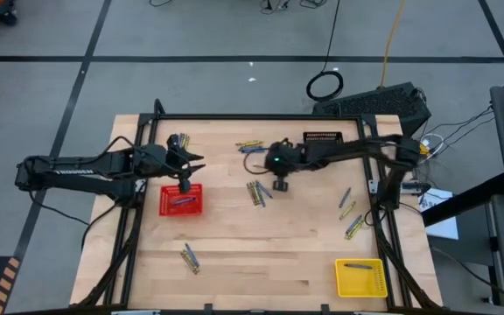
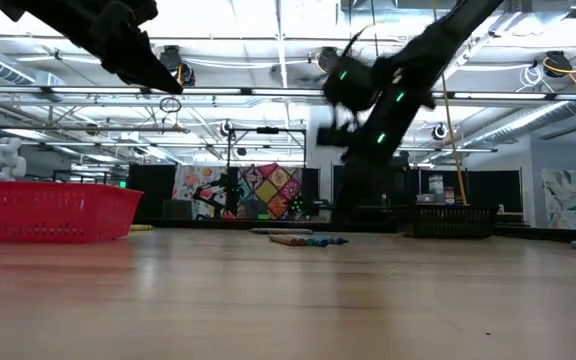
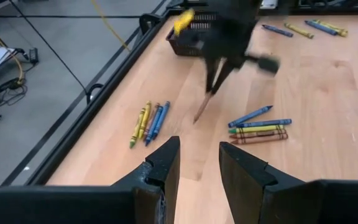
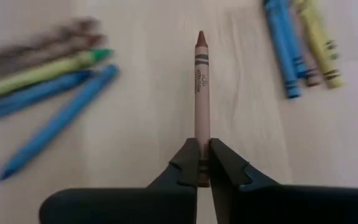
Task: Sort crayons
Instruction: Put the brown crayon into the black bin, then put the blue crayon in the red bin into the yellow bin
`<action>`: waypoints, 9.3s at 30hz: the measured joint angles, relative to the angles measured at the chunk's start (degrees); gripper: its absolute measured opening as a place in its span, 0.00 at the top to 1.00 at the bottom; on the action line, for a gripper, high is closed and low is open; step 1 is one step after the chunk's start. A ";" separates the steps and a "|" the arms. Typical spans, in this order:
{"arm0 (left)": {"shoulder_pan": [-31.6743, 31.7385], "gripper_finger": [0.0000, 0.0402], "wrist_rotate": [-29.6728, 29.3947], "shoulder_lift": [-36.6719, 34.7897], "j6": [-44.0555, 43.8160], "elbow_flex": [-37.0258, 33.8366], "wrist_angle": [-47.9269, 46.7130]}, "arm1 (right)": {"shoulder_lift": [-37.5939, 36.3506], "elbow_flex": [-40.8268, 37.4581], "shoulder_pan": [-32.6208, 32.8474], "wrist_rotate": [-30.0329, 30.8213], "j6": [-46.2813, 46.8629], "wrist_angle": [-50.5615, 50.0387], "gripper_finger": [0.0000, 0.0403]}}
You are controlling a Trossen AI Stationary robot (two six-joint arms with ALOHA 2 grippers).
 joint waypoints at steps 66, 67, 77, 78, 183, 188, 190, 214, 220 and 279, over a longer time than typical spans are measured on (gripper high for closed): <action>-0.16 0.71 -0.39 0.00 0.02 -0.02 1.81 | -34.63 -27.29 8.05 -3.72 12.58 18.35 0.74; -0.16 0.71 -0.39 0.00 0.02 -0.02 1.81 | -34.61 -28.33 8.87 -3.70 13.13 20.20 0.74; -2.35 0.71 -0.16 0.00 -1.47 -0.02 4.77 | -34.64 -29.57 11.55 -3.42 12.96 22.31 0.74; -2.70 0.71 -0.11 0.00 -1.47 -0.02 5.37 | -34.64 -29.57 11.49 -3.46 12.96 22.29 0.74; -5.52 0.71 0.03 0.02 1.97 -0.02 5.14 | -44.21 -27.63 29.87 -6.15 75.54 -27.06 0.37; -6.81 0.71 1.15 0.07 5.29 1.46 -1.29 | -43.41 -27.63 29.74 -1.45 59.98 -11.71 0.37; -7.65 0.71 2.72 1.10 3.79 4.77 -11.18 | -43.40 -27.60 29.50 1.84 54.22 -5.84 0.37; -5.48 0.71 12.49 27.43 -22.89 9.92 -40.78 | -43.38 -27.56 28.60 14.63 29.29 6.77 0.37; -3.03 0.71 14.51 27.43 -20.56 7.92 -39.35 | -43.38 -27.54 28.60 14.59 29.26 6.75 0.37; -4.27 0.99 15.30 35.80 -20.58 6.16 -32.94 | -43.38 -27.54 28.62 14.52 29.29 6.77 0.37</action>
